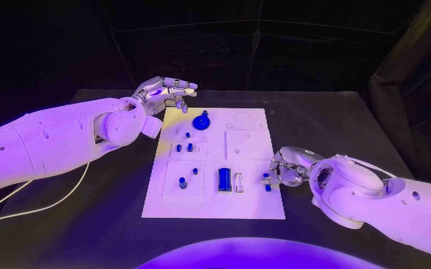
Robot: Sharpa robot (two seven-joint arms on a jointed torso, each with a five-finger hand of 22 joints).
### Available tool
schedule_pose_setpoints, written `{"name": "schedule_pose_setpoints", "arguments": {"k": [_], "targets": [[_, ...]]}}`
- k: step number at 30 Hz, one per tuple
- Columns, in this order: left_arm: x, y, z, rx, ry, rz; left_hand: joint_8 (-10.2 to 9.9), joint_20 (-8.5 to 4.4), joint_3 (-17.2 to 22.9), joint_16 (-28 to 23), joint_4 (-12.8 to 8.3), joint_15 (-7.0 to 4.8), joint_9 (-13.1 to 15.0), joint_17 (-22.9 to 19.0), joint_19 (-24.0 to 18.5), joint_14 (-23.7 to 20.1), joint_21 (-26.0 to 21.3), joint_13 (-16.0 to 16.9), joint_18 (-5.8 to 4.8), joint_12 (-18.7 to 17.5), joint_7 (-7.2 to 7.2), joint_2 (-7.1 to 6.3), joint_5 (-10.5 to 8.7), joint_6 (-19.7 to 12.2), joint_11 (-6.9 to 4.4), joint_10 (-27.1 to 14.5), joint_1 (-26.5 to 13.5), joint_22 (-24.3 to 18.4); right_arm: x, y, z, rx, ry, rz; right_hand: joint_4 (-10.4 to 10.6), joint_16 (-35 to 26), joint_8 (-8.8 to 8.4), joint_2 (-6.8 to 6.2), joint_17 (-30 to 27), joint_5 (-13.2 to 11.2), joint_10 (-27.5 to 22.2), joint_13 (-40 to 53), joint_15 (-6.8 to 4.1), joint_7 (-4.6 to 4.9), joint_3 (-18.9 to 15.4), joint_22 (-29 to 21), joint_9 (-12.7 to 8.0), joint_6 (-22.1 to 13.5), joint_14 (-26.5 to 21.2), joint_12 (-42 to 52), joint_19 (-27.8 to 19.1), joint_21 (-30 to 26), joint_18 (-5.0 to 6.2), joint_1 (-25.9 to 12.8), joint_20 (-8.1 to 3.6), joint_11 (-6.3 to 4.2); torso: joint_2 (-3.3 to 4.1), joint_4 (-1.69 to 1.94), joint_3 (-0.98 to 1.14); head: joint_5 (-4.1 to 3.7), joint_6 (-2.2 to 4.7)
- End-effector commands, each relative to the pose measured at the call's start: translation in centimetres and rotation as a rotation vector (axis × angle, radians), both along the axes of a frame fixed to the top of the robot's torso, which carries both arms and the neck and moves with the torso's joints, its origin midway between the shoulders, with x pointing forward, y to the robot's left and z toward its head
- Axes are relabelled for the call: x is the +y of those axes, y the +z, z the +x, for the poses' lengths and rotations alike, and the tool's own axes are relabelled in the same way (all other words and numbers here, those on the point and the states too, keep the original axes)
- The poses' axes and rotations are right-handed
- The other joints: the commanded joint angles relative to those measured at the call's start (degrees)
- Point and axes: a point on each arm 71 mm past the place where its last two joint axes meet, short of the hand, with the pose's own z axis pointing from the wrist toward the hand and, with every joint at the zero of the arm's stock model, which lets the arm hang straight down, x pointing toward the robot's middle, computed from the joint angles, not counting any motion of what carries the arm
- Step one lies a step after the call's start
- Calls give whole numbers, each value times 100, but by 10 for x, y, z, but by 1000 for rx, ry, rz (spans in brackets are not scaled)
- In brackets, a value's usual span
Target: Assemble the parts on the task board
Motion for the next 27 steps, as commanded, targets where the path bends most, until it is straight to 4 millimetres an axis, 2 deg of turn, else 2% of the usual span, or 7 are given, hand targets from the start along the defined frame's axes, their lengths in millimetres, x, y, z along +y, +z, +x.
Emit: {"name": "schedule_pose_setpoints", "arguments": {"k": [1, 4, 11, 16, 18, 24, 27], "targets": [[-1, 1, 0, -4, -15, -7, 37, 8, 2, 23, -22, 9, -5, -7, -32, -29, -38, -8, 114, 40, 0, 0, -7, -25, -5, -47, 51, -6, 3, -2, 0, 9, 29, -65, -38, -6, -43, 9, -1, -1, 21, 10, 16, 11, -27, -6, -6, 47, 177, -30, 20, 19, 20, 57, 8, -1, -7, -1, -2, 1, -16], [-1, 1, -1, -4, -15, -7, 37, 8, 2, 23, -22, 9, -5, -7, -32, -29, -38, -8, 114, 40, 0, 0, -7, -25, -5, -47, 51, -6, 6, -4, 1, 15, 55, -104, -162, -9, -66, 47, 4, 44, 12, 15, 13, 12, 0, -6, -9, 60, 177, -41, 15, 17, 20, 253, 4, -4, 0, 2, -3, -8, -18], [0, 1, -1, -3, -14, -7, 37, 8, 2, 23, -22, 9, -5, -7, -32, -29, -38, -8, 114, 40, 0, 0, -7, -25, -5, -47, 51, -6, 11, -7, 2, -10, 95, -182, -330, -31, -111, 99, -7, -52, -10, -7, 12, 17, 21, -8, -18, 81, 172, -90, 6, 10, 21, 474, 3, -4, -4, 0, -1, 14, -33], [0, 1, -1, 3, -20, -7, 44, 12, -8, 25, -12, 15, -5, -15, -38, -36, -40, -10, 112, 48, 7, 1, -8, -33, 2, -58, 28, -6, 15, -10, 2, -33, 147, -269, -573, -42, -166, 252, -3, -470, -22, 10, -1, 7, 234, -17, -37, 105, 169, -102, -9, -2, 21, 842, -3, -19, -3, 2, -4, 11, -44], [1, 1, -1, 5, -22, -7, 45, 13, -12, 26, -10, 17, -6, -17, -40, -38, -41, -11, 111, 50, 8, 0, -8, -37, 4, -62, 21, -7, 16, -11, 2, -41, 161, -297, -645, -52, -191, 272, -10, -533, -36, -1, 0, 7, 310, -21, -48, 116, 167, -127, -14, -7, 22, 930, -3, -21, -4, 4, -2, 10, -50], [2, 1, -1, 6, -20, -5, 45, 13, -12, 26, -9, 17, -6, -17, -40, -38, -41, -11, 111, 51, 8, 0, -8, -37, 4, -62, 21, -7, 19, -10, 2, -58, 160, -297, -692, -54, -241, 311, 2, -409, -39, -13, -1, 6, 426, 0, -72, 141, 169, -155, -7, 0, 19, 961, -5, -24, -10, -6, 0, 8, -49], [1, 1, -1, 6, -21, -6, 46, 13, -12, 27, -11, 18, -6, -18, -41, -40, -42, -11, 111, 52, 8, -1, -7, -40, 4, -65, 21, -7, 19, -9, 0, -39, 130, -246, -564, -40, -321, 418, 31, -220, -16, 0, 4, 14, 538, 18, -111, 117, 178, -146, 6, 9, 15, 800, -6, -18, -10, -5, 3, 10, -41]]}}
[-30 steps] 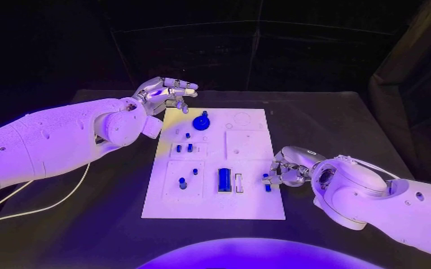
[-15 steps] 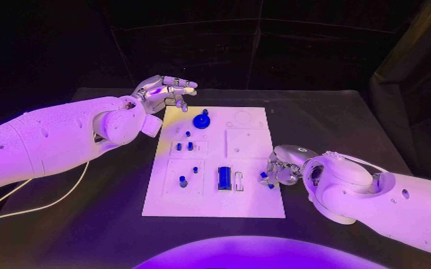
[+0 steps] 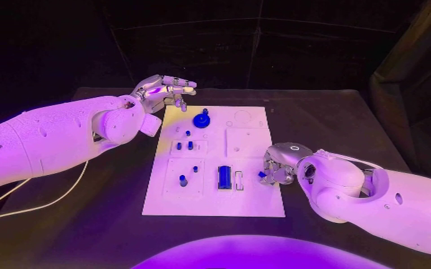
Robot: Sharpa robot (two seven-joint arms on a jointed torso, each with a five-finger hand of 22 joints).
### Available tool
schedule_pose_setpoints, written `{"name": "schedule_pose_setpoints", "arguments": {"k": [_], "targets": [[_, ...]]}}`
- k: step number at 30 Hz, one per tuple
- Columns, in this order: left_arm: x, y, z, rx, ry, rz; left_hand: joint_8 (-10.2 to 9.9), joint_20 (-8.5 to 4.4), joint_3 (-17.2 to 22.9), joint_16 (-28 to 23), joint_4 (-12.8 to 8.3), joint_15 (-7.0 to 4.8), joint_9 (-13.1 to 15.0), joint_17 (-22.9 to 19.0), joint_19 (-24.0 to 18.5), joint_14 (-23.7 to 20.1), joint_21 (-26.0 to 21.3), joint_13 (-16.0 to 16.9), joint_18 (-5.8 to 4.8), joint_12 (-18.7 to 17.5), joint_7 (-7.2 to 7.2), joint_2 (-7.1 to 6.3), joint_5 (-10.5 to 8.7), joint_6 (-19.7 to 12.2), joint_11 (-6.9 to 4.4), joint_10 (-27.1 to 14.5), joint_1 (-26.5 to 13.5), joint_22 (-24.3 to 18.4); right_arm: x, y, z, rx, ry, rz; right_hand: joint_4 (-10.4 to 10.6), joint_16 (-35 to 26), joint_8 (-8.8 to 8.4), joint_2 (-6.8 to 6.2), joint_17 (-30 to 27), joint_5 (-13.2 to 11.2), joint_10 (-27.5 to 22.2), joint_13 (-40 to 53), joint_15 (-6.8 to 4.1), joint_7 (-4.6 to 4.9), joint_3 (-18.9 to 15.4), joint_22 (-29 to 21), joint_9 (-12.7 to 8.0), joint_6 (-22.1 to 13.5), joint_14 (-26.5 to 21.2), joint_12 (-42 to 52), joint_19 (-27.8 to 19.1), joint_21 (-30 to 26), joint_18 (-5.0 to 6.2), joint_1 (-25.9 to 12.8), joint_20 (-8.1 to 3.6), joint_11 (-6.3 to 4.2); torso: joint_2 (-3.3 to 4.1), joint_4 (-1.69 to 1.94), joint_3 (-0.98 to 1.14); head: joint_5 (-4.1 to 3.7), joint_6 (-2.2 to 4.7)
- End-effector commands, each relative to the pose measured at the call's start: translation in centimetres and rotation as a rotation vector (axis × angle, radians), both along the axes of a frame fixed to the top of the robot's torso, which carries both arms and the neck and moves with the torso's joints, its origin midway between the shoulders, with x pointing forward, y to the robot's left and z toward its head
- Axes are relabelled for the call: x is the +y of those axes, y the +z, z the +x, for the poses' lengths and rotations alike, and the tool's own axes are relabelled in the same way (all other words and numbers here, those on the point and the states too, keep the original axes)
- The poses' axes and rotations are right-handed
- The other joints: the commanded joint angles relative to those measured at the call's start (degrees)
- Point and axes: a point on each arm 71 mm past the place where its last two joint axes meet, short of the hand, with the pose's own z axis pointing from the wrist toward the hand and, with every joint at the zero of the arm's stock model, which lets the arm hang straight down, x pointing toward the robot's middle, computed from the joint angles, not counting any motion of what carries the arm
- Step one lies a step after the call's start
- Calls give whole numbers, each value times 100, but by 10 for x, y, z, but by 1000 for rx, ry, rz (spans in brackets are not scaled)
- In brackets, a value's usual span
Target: Assemble the parts on the task board
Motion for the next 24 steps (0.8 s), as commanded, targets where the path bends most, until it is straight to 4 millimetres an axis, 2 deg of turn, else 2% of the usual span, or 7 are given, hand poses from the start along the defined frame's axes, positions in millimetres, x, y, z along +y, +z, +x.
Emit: {"name": "schedule_pose_setpoints", "arguments": {"k": [1, 4, 9, 11, 12, 17, 24], "targets": [[-1, 1, 0, -1, -16, -6, 23, 13, -12, 27, -11, 17, -6, -7, -41, -40, -19, -6, 111, 30, 8, -1, -7, -41, -15, -43, 21, -8, -8, -11, -5, 60, -53, -29, 129, 3, -71, 152, 46, 166, 17, 25, 2, 2, 138, 28, -111, 18, 183, 8, 15, 16, 13, -106, -8, 0, 1, -4, 6, 6, 12], [-1, 1, 0, -1, -14, -6, 23, 13, -12, 27, -11, 17, -6, -7, -41, -40, -19, -6, 111, 30, 8, -1, -7, -41, -15, -43, 21, -8, -8, -9, -8, 88, -94, 47, 163, 24, -132, 133, 82, 412, 26, 49, -5, -1, 317, 55, -140, 24, 193, 23, 37, 31, 10, -128, -16, -1, 1, 0, 5, -11, 20], [-1, 1, 0, -3, -11, -5, 23, 13, -12, 27, -11, 17, -6, -7, -41, -40, -19, -6, 111, 30, 8, -1, -7, -41, -15, -43, 21, -8, -8, -4, -13, 115, -157, 169, 204, 60, -206, -6, 146, 911, 50, 88, -14, -9, 713, 113, -173, 82, 205, 48, 72, 59, 0, -165, -27, -11, -6, 4, -9, -29, 15], [-1, 1, 0, -3, -11, -5, 23, 13, -12, 27, -11, 17, -6, -7, -41, -40, -19, -6, 111, 30, 8, -1, -7, -41, -15, -43, 21, -8, -8, -2, -14, 127, -183, 220, 252, 71, -233, -98, 166, 1072, 64, 101, -14, -12, 906, 130, -182, 107, 208, 56, 81, 67, -3, -233, -28, -12, -3, 7, -8, -29, 18], [-1, 1, 0, -3, -11, -5, 23, 13, -12, 27, -11, 17, -6, -7, -41, -40, -19, -6, 111, 30, 8, -1, -7, -41, -15, -43, 21, -8, -7, -1, -15, 135, -197, 247, 295, 73, -253, -222, 175, 1139, 75, 107, -10, -8, 1126, 136, -185, 136, 208, 54, 85, 71, -3, -306, -27, -27, -2, 5, -6, -27, 19], [-1, 1, 1, -4, -10, -4, 26, 14, -9, 28, -19, 17, -6, -10, -43, -43, -19, -7, 112, 34, 6, 1, -7, -45, -17, -47, 29, -8, -6, -1, -18, 186, -256, 328, 384, 71, -294, -367, 181, 1187, 94, 121, -11, -7, 1462, 122, -190, 141, 208, 59, 77, 64, -3, -467, -19, -6, -4, -1, -2, -19, 10], [-3, 1, 0, -2, -13, -4, 26, 14, -9, 29, -20, 17, -6, -11, -44, -44, -19, -7, 112, 35, 7, 1, -7, -46, -16, -48, 29, -8, -1, -5, -18, 252, -308, 363, 413, 83, -306, -450, 205, 1173, 115, 143, -9, -5, 1704, 139, -183, 167, 213, 78, 83, 71, -4, -564, -19, -5, 2, 4, -8, -23, 25]]}}
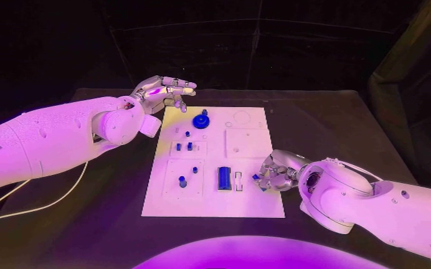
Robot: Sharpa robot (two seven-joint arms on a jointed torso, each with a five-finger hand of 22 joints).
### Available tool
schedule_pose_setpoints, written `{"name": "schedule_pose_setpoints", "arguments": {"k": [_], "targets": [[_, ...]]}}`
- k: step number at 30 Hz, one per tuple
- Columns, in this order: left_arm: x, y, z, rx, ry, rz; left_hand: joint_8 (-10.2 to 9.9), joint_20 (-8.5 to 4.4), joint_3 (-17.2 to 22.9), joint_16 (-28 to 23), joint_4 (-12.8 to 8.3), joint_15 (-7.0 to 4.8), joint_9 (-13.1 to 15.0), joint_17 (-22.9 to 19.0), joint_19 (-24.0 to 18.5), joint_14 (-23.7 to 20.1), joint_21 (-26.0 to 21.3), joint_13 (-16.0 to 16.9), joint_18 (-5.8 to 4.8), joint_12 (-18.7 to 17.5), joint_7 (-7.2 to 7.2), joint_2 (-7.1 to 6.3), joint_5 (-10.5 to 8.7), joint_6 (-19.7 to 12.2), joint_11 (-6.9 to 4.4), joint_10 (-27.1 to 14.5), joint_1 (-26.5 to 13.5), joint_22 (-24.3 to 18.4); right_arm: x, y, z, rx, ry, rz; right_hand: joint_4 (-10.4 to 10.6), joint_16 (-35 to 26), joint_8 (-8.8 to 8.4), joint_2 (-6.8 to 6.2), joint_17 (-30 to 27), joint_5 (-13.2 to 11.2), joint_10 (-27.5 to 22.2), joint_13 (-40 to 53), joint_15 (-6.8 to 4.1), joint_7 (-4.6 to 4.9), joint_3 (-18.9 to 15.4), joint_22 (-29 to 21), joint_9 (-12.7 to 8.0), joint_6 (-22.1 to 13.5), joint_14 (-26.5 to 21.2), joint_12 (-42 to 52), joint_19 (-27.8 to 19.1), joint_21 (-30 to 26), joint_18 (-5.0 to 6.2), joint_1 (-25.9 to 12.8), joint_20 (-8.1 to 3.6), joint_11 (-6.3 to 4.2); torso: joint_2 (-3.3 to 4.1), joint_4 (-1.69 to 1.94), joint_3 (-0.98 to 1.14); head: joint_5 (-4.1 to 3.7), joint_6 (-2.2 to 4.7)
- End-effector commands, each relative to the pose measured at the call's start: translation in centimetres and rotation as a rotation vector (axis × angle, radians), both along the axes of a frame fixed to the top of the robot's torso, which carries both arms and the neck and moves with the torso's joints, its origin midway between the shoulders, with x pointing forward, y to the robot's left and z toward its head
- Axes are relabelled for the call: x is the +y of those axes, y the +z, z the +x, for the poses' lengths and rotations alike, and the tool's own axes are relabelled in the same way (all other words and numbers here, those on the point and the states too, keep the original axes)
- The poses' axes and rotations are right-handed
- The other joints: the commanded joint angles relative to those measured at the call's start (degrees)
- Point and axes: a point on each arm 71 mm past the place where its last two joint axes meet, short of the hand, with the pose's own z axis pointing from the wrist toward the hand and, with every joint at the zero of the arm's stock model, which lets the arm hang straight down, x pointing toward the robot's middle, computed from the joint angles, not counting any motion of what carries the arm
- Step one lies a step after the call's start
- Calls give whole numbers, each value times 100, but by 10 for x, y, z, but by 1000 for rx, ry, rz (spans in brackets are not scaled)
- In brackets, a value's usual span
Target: Assemble the parts on the task board
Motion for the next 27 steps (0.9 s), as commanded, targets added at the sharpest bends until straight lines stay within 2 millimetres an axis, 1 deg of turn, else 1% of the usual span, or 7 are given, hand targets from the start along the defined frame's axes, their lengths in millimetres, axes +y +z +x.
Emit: {"name": "schedule_pose_setpoints", "arguments": {"k": [1, 5, 9, 11, 13, 16, 27], "targets": [[-2, 1, 0, -3, -11, -5, 27, 14, -9, 29, -20, -3, -6, -5, -44, -23, -19, -8, 112, 35, 7, 1, -7, -46, 3, -29, 29, -9, 2, -2, 0, 65, -81, 73, 3, 34, -37, -68, 13, -10, 36, 16, -10, 3, 126, 13, 4, 67, 214, 30, 21, 23, -3, -55, 4, -9, 6, 3, -2, -4, 7], [-2, 1, 0, -3, -12, -5, 27, 14, -9, 29, -20, -3, -6, -5, -44, -23, -19, -8, 112, 35, 7, 1, -7, -46, 3, -29, 29, -9, 8, -3, 0, 81, -99, 99, 37, 19, -48, -135, -5, -50, 26, -18, -6, 11, 208, -11, 7, 68, 210, -15, 11, 13, 1, -159, 6, -2, 12, 6, 4, -24, 1], [-3, 1, 0, -3, -14, -6, 27, 14, -9, 29, -20, -3, -6, -5, -44, -23, -19, -8, 112, 35, 7, 1, -7, -46, 3, -29, 29, -9, 14, -4, 1, 87, -113, 126, 61, 24, -45, -167, 6, -106, 42, -7, -5, 8, 276, -3, 15, 93, 212, -4, 15, 17, 0, -241, 8, -2, 17, 18, -3, -37, 5], [-3, 1, 0, -2, -15, -6, 27, 14, -9, 29, -20, -3, -6, -5, -44, -23, -19, -8, 112, 35, 7, 1, -7, -46, 3, -29, 29, -9, 16, -3, 1, 83, -120, 140, 67, 27, -39, -170, 10, -114, 49, 0, -6, 4, 294, 1, 20, 106, 213, 4, 17, 18, 0, -261, 7, -5, 15, 2, 5, 12, 4], [-3, 1, 0, -2, -15, -6, 27, 14, -9, 29, -20, -3, -6, -5, -44, -23, -19, -8, 112, 35, 7, 1, -7, -46, 3, -29, 29, -9, 19, -3, 2, 74, -131, 156, 82, 28, -25, -181, 13, -126, 57, -1, -10, -6, 328, 8, 30, 136, 215, 2, 22, 22, -1, -307, 5, -11, 15, -1, 10, 27, 2], [-3, 1, -1, -2, -16, -6, 27, 14, -9, 29, -20, -3, -6, -5, -44, -23, -19, -8, 112, 35, 7, 1, -7, -46, 3, -29, 29, -9, 23, -2, 3, 66, -136, 172, 88, 33, -19, -184, 20, -127, 61, -1, -12, -9, 339, 13, 35, 146, 216, 2, 25, 25, -2, -325, 4, -13, 15, 0, 4, 19, -11], [-4, 2, -1, -1, -17, -6, 27, 14, -9, 29, -20, -3, -6, -5, -44, -23, -19, -8, 112, 35, 7, 1, -7, -46, 3, -29, 29, -9, 32, -5, 4, 76, -107, 159, 146, 31, -3, -197, 21, -175, 76, -11, -18, -18, 400, 19, 55, 174, 217, -12, 32, 29, -3, -471, -3, -20, 8, 12, 3, 18, -40]]}}
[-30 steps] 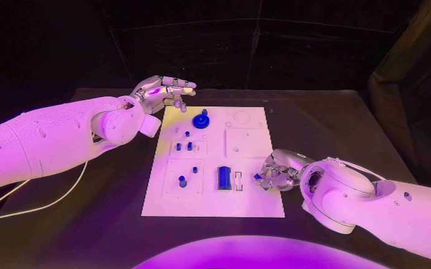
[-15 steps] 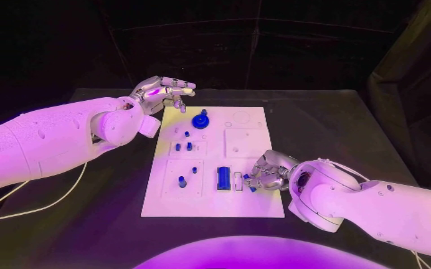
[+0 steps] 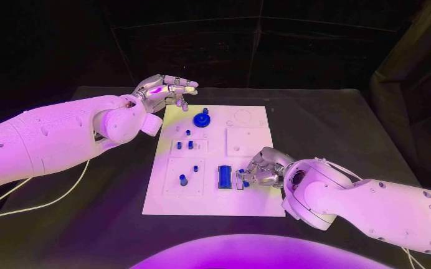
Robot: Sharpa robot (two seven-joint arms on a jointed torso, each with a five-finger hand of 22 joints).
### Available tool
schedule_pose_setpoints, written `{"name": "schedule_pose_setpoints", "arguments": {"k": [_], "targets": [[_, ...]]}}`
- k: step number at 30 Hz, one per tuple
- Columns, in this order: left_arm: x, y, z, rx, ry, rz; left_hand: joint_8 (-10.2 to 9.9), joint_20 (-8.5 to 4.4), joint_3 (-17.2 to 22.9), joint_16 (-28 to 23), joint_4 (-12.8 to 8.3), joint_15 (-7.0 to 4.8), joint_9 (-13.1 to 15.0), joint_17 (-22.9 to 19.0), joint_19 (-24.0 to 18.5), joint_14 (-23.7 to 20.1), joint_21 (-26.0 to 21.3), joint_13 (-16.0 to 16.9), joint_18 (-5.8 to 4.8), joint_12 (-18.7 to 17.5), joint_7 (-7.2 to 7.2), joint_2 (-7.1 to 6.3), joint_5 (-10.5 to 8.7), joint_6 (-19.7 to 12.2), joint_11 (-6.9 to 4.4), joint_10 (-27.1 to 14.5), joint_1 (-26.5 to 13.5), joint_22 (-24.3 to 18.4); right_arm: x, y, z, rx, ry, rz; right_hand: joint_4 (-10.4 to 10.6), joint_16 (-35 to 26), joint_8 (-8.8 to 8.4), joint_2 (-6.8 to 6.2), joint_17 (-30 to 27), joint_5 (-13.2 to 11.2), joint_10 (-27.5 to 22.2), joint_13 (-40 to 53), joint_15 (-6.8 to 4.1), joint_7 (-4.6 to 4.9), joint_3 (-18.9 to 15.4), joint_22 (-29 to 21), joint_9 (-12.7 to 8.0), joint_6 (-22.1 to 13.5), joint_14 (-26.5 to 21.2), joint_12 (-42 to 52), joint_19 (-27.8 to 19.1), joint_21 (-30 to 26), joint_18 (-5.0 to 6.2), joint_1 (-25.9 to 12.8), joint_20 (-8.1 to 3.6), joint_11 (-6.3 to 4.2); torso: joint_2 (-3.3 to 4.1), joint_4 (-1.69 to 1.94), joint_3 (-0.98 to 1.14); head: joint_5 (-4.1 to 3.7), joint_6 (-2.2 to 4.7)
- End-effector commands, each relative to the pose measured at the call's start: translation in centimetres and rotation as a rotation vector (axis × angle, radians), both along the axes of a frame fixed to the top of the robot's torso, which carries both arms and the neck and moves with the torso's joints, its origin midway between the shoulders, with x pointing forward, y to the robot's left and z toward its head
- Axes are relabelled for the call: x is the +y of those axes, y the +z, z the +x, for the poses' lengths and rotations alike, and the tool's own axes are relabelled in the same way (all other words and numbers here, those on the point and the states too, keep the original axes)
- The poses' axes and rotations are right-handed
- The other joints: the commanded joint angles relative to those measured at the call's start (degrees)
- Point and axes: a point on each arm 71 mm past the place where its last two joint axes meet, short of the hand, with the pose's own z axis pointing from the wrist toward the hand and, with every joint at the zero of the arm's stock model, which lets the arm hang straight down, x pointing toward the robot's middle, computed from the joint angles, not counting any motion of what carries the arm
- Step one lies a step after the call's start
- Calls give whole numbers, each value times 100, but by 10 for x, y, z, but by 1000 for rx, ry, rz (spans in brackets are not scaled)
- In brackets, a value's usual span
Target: Assemble the parts on the task board
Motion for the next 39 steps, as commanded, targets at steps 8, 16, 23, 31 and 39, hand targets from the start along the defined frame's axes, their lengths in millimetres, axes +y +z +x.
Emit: {"name": "schedule_pose_setpoints", "arguments": {"k": [8, 16, 23, 31, 39], "targets": [[-2, 1, 0, -2, -11, -4, 32, 15, -10, 32, -22, -3, -6, -10, -46, -26, -20, -10, 113, 41, 8, 2, -7, -51, 5, -34, 27, -9, 5, -3, 1, 26, 36, -45, 55, 24, 23, -28, -7, -237, 63, 5, -18, 1, 56, -3, 28, 48, 214, -22, 27, 23, -1, -195, -4, 2, -10, -8, 1, 18, -16], [-2, 1, 1, -2, -12, -4, 32, 15, -10, 32, -22, -3, -6, -10, -46, -26, -20, -10, 113, 41, 8, 2, -7, -51, 5, -34, 27, -9, 9, -3, 0, 26, 60, -62, 51, 64, 51, -22, 54, -297, 91, 43, -26, -19, 85, 63, 47, 94, 226, 20, 53, 49, -12, -227, -8, -11, -12, -6, 4, 10, -9], [-2, 1, 1, -1, -12, -3, 32, 15, -10, 32, -22, -3, -6, -10, -46, -26, -20, -10, 113, 41, 8, 2, -7, -51, 5, -34, 27, -9, 9, -3, 1, 15, 56, -60, 51, 70, 58, -20, 63, -305, 98, 50, -29, -24, 91, 63, 52, 108, 228, 28, 53, 49, -12, -236, -10, -15, -9, -2, 2, 17, 6], [-2, 1, 1, 0, -11, -2, 32, 15, -10, 32, -22, -3, -6, -10, -46, -26, -20, -10, 113, 41, 8, 2, -7, -51, 5, -34, 27, -9, 9, -3, 3, -5, 45, -58, 99, 46, 54, -62, 33, -424, 101, 46, -28, -15, 61, 35, 62, 105, 221, 14, 41, 37, -7, -368, -14, -9, -1, -5, 1, 15, 6], [-2, 1, 0, 0, -12, -2, 32, 15, -10, 32, -22, -3, -6, -10, -46, -26, -20, -10, 113, 41, 8, 2, -7, -51, 5, -34, 27, -9, 10, -4, 3, 10, 45, -51, 358, 24, 59, -256, 19, -113, 108, 56, -21, -15, -549, 16, 99, 113, 214, -1, 33, 22, -4, -903, -7, 1, -2, -5, 2, 11, -7]]}}
